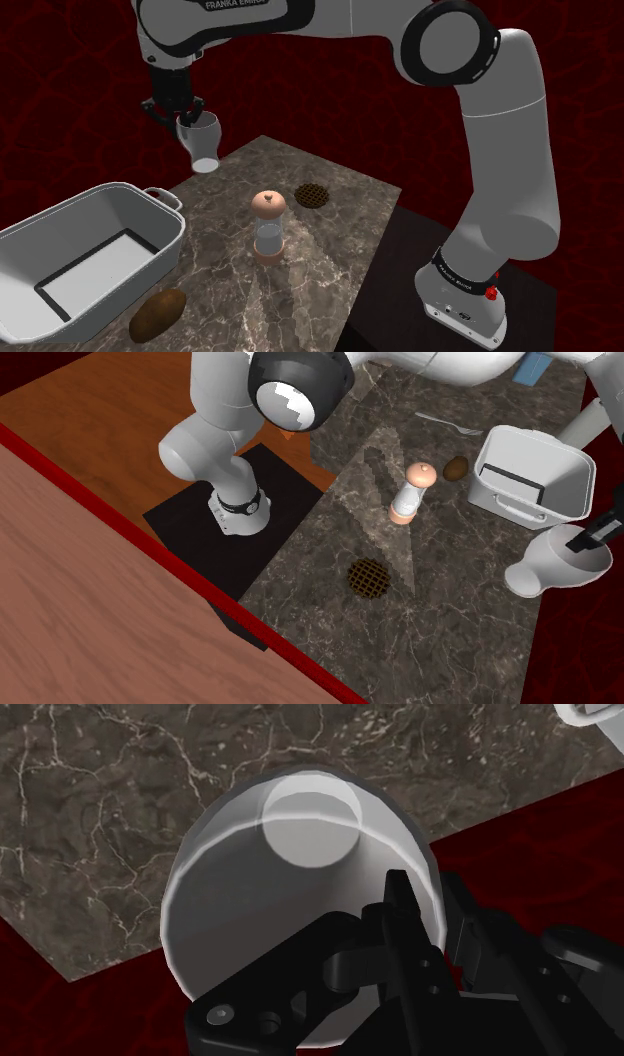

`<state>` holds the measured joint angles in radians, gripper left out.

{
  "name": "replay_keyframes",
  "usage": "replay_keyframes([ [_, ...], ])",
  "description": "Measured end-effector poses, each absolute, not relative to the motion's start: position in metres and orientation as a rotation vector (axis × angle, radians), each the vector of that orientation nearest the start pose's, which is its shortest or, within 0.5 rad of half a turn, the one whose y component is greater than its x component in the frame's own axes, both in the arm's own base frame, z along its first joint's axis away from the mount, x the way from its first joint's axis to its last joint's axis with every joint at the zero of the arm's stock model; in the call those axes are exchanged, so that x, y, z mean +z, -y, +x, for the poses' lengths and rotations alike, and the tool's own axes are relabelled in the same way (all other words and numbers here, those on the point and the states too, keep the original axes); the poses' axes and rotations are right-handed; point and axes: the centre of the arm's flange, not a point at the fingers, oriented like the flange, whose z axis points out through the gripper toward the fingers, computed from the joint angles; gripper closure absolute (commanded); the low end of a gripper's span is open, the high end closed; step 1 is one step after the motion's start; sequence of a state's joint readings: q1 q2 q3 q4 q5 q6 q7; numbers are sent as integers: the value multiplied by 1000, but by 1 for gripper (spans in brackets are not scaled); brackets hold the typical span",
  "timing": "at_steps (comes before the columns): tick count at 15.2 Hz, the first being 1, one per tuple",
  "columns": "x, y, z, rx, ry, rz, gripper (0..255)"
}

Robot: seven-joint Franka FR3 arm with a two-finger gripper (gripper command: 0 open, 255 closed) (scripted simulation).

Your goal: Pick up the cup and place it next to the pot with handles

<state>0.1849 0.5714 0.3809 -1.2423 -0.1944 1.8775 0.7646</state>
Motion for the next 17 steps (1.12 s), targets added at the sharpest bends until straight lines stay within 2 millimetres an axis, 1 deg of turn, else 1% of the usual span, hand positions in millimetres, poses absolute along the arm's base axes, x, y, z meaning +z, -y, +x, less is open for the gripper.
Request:
replay_keyframes([
  [14,388,-318,651,-112,-329,-3050,255],
  [17,384,-318,651,-112,-330,-3050,255],
])
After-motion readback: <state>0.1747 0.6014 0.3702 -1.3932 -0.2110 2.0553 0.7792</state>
